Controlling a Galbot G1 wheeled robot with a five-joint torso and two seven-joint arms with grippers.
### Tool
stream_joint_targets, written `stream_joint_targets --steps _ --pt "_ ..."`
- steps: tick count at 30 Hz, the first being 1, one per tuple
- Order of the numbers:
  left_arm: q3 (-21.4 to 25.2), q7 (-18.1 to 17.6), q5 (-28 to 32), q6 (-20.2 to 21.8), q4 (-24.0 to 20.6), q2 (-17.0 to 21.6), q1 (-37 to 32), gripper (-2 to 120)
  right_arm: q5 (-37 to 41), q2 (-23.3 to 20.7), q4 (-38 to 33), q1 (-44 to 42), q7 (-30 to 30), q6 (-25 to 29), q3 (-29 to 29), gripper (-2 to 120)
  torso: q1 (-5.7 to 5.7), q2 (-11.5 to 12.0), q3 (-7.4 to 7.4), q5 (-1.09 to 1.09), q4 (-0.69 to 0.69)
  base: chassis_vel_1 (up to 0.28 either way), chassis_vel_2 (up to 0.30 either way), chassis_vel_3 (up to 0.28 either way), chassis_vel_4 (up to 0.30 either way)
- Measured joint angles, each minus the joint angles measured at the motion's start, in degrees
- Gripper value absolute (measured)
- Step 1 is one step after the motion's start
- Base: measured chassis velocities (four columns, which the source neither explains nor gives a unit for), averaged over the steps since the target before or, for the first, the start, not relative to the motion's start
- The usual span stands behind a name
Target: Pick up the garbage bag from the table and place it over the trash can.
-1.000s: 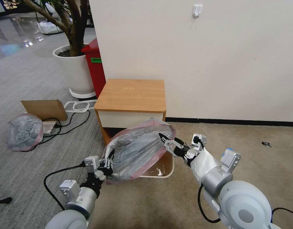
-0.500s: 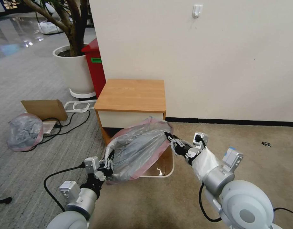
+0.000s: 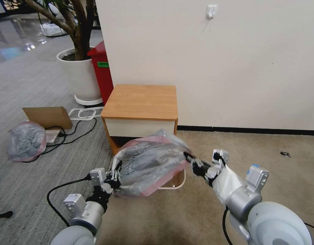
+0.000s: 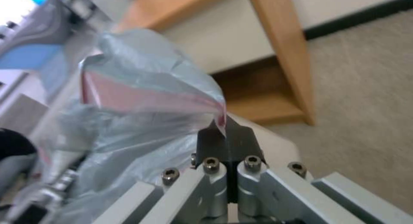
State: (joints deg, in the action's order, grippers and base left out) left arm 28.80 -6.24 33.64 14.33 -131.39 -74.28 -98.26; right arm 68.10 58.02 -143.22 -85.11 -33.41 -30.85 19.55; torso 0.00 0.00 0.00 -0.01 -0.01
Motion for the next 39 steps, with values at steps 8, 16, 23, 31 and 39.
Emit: stream_joint_targets --steps 8,16,23,31,39 --pt "1.6 -0.2 2.5 0.3 1.2 1.3 1.3 6 2.3 -1.8 -0.2 -0.2 -2.0 -0.6 1.4 0 0.00 0.0 0.00 0.01 0.01 0.000 0.000 0.000 0.000" --pt "2.2 -2.3 7.4 1.8 3.7 2.5 4.0 6 1.9 -1.0 -0.1 -0.2 0.6 -3.0 -0.5 0 0.00 0.0 0.00 0.01 0.01 0.000 0.000 0.000 0.000" --pt "2.1 -2.3 8.2 2.5 3.7 3.0 4.1 6 -1.7 -0.6 0.9 1.4 4.5 -1.8 -0.9 0 0.00 0.0 0.00 0.01 0.01 0.000 0.000 0.000 0.000" --pt "2.2 -1.8 8.6 3.1 2.5 3.1 3.3 6 -6.6 -0.6 2.8 2.6 7.4 -0.7 -0.5 0 0.00 0.0 0.00 0.00 0.01 0.000 0.000 0.000 0.000" --pt "2.9 -4.2 9.1 4.2 2.9 4.0 3.9 6 -8.5 -0.2 1.3 0.7 8.3 -1.2 -0.2 28 0.00 0.0 0.00 0.01 0.01 0.000 0.000 0.000 0.000"
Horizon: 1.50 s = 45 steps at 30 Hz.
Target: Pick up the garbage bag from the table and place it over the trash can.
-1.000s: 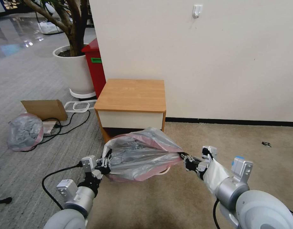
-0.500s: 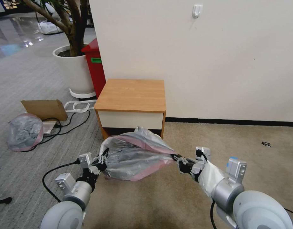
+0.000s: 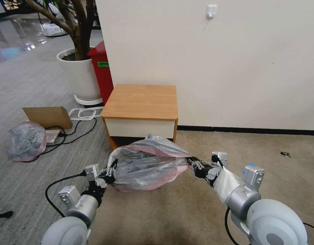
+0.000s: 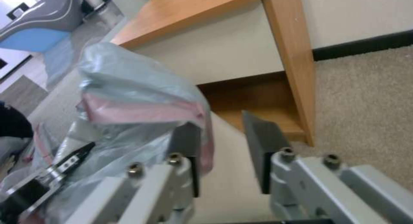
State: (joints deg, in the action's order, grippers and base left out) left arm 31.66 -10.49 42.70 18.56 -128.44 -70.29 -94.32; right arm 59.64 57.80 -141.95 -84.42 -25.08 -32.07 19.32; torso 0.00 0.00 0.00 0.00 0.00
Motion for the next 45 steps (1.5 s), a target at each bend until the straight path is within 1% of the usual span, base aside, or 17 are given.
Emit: stream_joint_targets --steps 2,4,7,8,9,10,11,12,14,16,17,19,23,28,32,43,45 --pt "0.1 -1.6 0.4 0.6 1.0 0.4 0.7 6 -3.5 0.3 -0.2 -1.1 2.2 0.1 -0.2 38 0.00 0.0 0.00 0.00 0.00 0.000 0.000 0.000 0.000" --pt "0.2 -2.0 0.5 0.8 1.5 0.5 1.1 6 -5.6 0.4 0.0 -1.5 3.3 0.4 -0.3 41 0.00 0.0 0.00 0.00 0.00 0.000 0.000 0.000 0.000" --pt "0.1 -3.7 1.1 1.8 3.5 0.8 2.7 6 -15.8 0.6 2.9 -3.4 12.4 4.8 -0.5 57 0.00 0.0 0.00 0.00 0.00 0.000 0.000 0.000 0.000" --pt "0.1 -3.7 1.1 1.8 3.5 0.8 2.7 6 -15.8 0.6 2.9 -3.4 12.4 4.8 -0.5 57 0.00 0.0 0.00 0.00 0.00 0.000 0.000 0.000 0.000" --pt "0.0 -4.2 1.5 2.2 3.9 1.0 3.1 6 -20.3 0.7 4.9 -4.0 17.5 9.0 -0.4 61 0.00 0.0 0.00 0.01 -0.01 0.000 0.000 0.000 0.000" --pt "-0.1 -4.5 1.7 2.4 4.0 1.0 3.3 6 -22.6 0.9 6.1 -4.0 19.4 11.4 -0.4 63 0.00 0.0 0.00 0.01 0.00 0.000 0.000 0.000 0.000" --pt "-0.1 -4.8 2.2 2.7 4.1 1.2 3.4 6 -26.7 1.3 8.3 -4.0 22.8 15.8 -0.4 70 0.00 0.0 0.00 0.00 -0.01 0.000 0.000 0.000 0.000" --pt "-0.1 -4.8 2.2 2.7 4.1 1.2 3.4 6 -26.7 1.3 8.3 -4.0 22.8 15.8 -0.4 70 0.00 0.0 0.00 0.00 -0.01 0.000 0.000 0.000 0.000" --pt "-0.2 -5.5 3.7 3.4 3.8 1.5 3.4 6 -33.9 2.7 13.1 -3.2 29.4 24.1 -0.4 82 0.00 0.0 0.00 -0.01 0.00 0.000 0.000 0.000 0.000" --pt "-0.1 -5.7 4.2 3.6 3.6 1.7 3.3 6 -34.9 3.1 14.1 -2.9 30.7 25.5 -0.5 85 0.00 0.0 0.00 0.00 0.00 0.000 0.000 0.000 0.000" --pt "0.2 -5.9 5.2 4.1 3.1 2.0 3.0 6 -35.9 4.0 15.2 -2.7 32.5 27.2 -0.7 92 0.00 0.0 0.00 -0.02 0.00 0.000 0.000 0.000 0.000" --pt "0.4 -6.0 5.9 4.3 2.7 2.3 2.8 6 -36.3 4.8 15.6 -2.6 33.8 27.7 -0.8 96 0.00 0.0 0.00 -0.01 0.01 0.000 0.000 0.000 0.000" --pt "0.8 -6.2 6.9 4.5 2.3 2.9 2.5 6 -36.6 5.9 15.8 -2.6 34.7 27.8 -1.3 100 0.00 0.0 0.00 0.00 0.00 0.000 0.000 0.000 0.000" --pt "0.9 -6.3 7.9 4.7 1.6 3.8 2.5 6 -38.0 7.2 16.1 -2.5 35.1 27.3 -1.8 100 0.00 0.0 0.00 0.01 0.00 0.000 0.000 0.000 0.000" --pt "0.6 -6.3 9.3 5.3 0.3 3.8 2.5 6 -40.0 7.7 17.2 -2.0 35.0 27.1 -1.8 98 0.00 0.0 0.00 0.00 0.00 0.000 0.000 0.000 0.000" --pt "0.6 -6.1 9.9 5.7 -0.3 4.0 2.4 6 -41.6 8.3 17.2 -1.4 34.6 27.8 -1.9 96 0.00 0.0 0.00 -0.01 0.00 0.000 0.000 0.000 0.000" --pt "0.5 -6.0 9.9 5.7 -0.4 3.8 2.3 6 -42.3 8.4 17.6 -0.8 34.4 28.3 -2.0 93 0.00 0.0 0.00 0.00 0.00 0.000 0.000 0.000 0.000"
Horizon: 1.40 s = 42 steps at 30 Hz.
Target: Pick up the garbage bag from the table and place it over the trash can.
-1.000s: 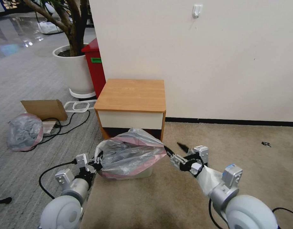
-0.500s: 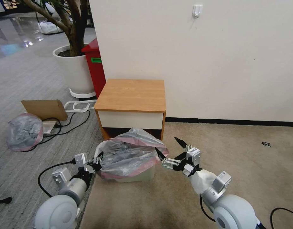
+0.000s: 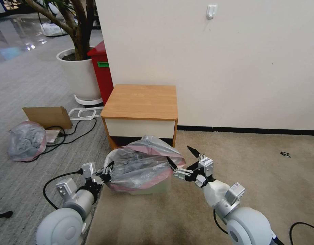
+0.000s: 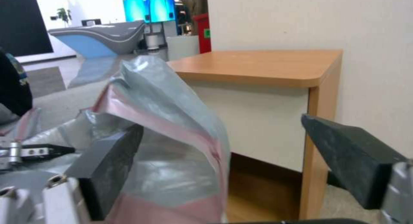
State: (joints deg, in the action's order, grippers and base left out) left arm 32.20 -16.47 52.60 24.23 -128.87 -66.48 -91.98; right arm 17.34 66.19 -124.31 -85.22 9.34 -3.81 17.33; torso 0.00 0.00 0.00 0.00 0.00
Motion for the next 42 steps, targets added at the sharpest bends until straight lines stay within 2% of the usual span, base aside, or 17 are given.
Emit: stream_joint_targets --steps 3,5,7,9,11,12,15,17,19,23,25,29,34,38,39,40,42 --pt "-0.1 0.1 0.0 0.0 0.0 -0.1 0.0 6 -0.4 0.1 0.3 0.5 -0.1 0.6 -0.1 89 0.00 0.0 0.00 0.00 0.00 0.000 0.000 0.000 0.000" --pt "-0.2 0.2 0.1 0.1 0.0 -0.1 0.0 6 -0.9 0.4 0.7 1.0 -0.2 1.4 -0.1 80 0.00 0.0 0.00 0.00 0.00 0.000 0.000 0.000 0.000" --pt "-0.2 0.2 0.2 0.1 0.0 -0.1 0.0 6 -1.0 0.4 0.8 1.0 -0.2 1.6 -0.2 78 0.00 0.0 0.00 0.00 0.00 0.000 0.000 0.000 0.000" --pt "-0.3 0.5 0.2 0.4 0.5 0.0 0.2 6 -1.5 0.6 1.1 1.0 -0.2 3.3 -0.2 67 0.00 0.0 0.00 0.00 0.00 0.000 0.000 0.000 0.000" --pt "-0.3 1.2 0.2 0.8 0.8 0.0 0.2 6 -1.6 0.6 1.0 0.9 -0.2 4.4 -0.2 59 0.00 0.0 0.00 0.00 0.00 0.000 0.000 0.000 0.000" --pt "-0.3 1.2 0.2 0.8 0.8 0.0 0.2 6 -1.6 0.6 1.0 0.9 -0.2 4.4 -0.2 59 0.00 0.0 0.00 0.00 0.00 0.000 0.000 0.000 0.000" --pt "-0.8 1.6 0.2 1.1 1.1 0.0 0.4 6 -1.6 0.3 1.0 1.1 -0.1 6.0 -0.3 43 0.00 0.0 0.00 0.00 0.00 0.000 0.000 0.000 0.000" --pt "-0.9 1.7 0.2 1.1 1.1 0.0 0.4 6 -1.7 0.3 1.1 1.2 -0.1 6.1 -0.3 41 0.00 0.0 0.00 0.01 0.00 0.000 0.000 0.000 0.000" --pt "-1.3 1.8 0.2 1.3 1.1 0.0 0.7 6 -1.6 0.3 1.8 1.7 0.0 6.9 -0.3 29 0.00 0.0 0.00 0.00 0.00 0.000 0.000 0.000 0.000" --pt "-1.5 1.8 0.2 1.3 1.3 0.0 0.8 6 -1.5 0.4 1.8 1.8 0.0 7.1 -0.4 21 0.00 0.0 0.00 0.00 0.00 0.000 0.000 0.000 0.000" --pt "-1.7 1.9 0.2 1.5 1.6 -0.2 0.9 6 -1.3 0.6 1.8 1.9 0.0 7.3 -0.5 6 0.00 0.0 0.00 0.00 0.00 0.000 0.000 0.000 0.000" --pt "-1.9 2.1 -0.2 1.7 1.8 -0.4 0.7 6 -0.5 0.7 1.3 2.0 -0.1 7.0 -0.6 0 0.00 0.0 0.00 0.00 0.00 0.000 0.000 0.000 0.000" --pt "-2.1 5.8 -5.1 1.5 2.1 -0.5 -0.2 6 3.2 0.6 0.1 2.5 -3.8 3.3 -1.1 0 0.00 0.0 0.00 0.00 0.00 0.000 0.000 0.000 0.000" --pt "-2.3 8.6 -7.4 0.9 2.0 -0.5 -1.0 6 5.3 0.2 -0.5 3.0 -9.7 -1.8 -0.8 0 0.00 0.0 0.00 0.00 0.00 0.000 0.000 0.000 0.000" --pt "-2.2 9.4 -7.7 0.4 1.7 -0.5 -1.2 6 6.0 -0.4 -1.1 3.0 -11.5 -5.0 -0.3 0 0.00 0.0 0.00 0.00 0.00 0.000 0.000 0.000 0.000" --pt "-2.2 9.4 -7.7 0.4 1.7 -0.5 -1.2 6 6.0 -0.4 -1.1 3.0 -11.5 -5.0 -0.3 0 0.00 0.0 0.00 0.00 0.00 0.000 0.000 0.000 0.000" --pt "-2.1 9.9 -7.8 -0.1 1.5 -0.5 -1.3 6 7.1 -1.3 -2.0 2.6 -12.6 -8.9 0.4 0 0.00 0.0 0.00 0.00 0.00 0.000 0.000 0.000 0.000"
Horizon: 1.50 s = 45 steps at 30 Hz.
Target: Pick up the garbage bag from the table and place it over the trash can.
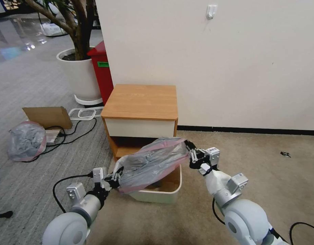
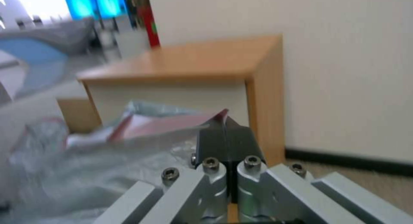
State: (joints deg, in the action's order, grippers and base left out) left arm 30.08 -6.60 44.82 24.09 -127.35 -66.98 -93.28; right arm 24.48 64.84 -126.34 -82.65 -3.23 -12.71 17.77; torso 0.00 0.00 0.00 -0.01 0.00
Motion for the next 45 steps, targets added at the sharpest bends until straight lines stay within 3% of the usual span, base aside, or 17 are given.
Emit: stream_joint_targets --steps 5,7,11,15,27,31,33,37,45 --pt "0.4 0.9 0.1 -1.5 0.3 -0.4 0.1 6 4.9 -3.1 -3.4 -2.0 -2.4 -11.1 1.7 0 0.00 0.0 0.00 0.00 0.00 0.000 0.000 0.000 0.000" --pt "0.5 1.0 0.1 -1.6 0.4 -0.5 0.1 6 6.2 -3.4 -4.0 -2.2 -2.8 -12.4 1.9 0 0.00 0.0 0.00 0.00 0.00 0.000 0.000 0.000 0.000" --pt "0.6 1.6 2.3 -2.4 0.8 -1.3 0.6 6 19.2 -5.6 -8.2 -2.8 -8.2 -21.0 3.1 0 0.00 0.0 0.00 0.00 0.00 0.000 0.000 0.000 0.000" --pt "0.8 0.9 5.4 -2.4 1.3 -1.6 1.3 6 25.4 -6.1 -10.8 -3.5 -12.1 -23.9 3.5 0 0.00 0.0 0.00 0.01 0.00 0.000 0.000 0.000 0.000" --pt "0.9 -3.5 13.0 -1.9 3.6 -1.7 3.4 6 29.6 -3.7 -13.7 -5.2 -20.2 -24.0 1.5 0 0.00 0.0 0.00 0.01 0.00 0.000 0.000 0.000 0.000" --pt "0.9 -4.4 14.8 -1.5 3.6 -1.5 3.9 6 26.7 -2.0 -11.6 -5.7 -20.6 -22.6 0.6 0 0.00 0.0 0.00 0.00 0.00 0.000 0.000 0.000 0.000" --pt "0.8 -5.5 16.7 -1.4 3.6 -1.0 4.9 6 21.6 1.4 -8.4 -6.1 -19.6 -19.8 -1.5 0 0.00 0.0 0.00 0.01 0.00 0.000 0.000 0.000 0.000" --pt "0.7 -6.0 16.6 -2.0 4.0 -0.4 5.4 6 17.9 2.1 -8.5 -7.6 -18.1 -18.3 -1.9 0 0.00 0.0 0.00 0.01 0.00 0.000 0.000 0.000 0.000" --pt "0.4 -5.9 14.7 -2.4 4.6 -0.1 5.8 6 19.1 0.2 -11.6 -8.4 -20.5 -18.5 -1.5 0 0.00 0.0 0.00 0.01 0.00 0.000 0.000 0.000 0.000"
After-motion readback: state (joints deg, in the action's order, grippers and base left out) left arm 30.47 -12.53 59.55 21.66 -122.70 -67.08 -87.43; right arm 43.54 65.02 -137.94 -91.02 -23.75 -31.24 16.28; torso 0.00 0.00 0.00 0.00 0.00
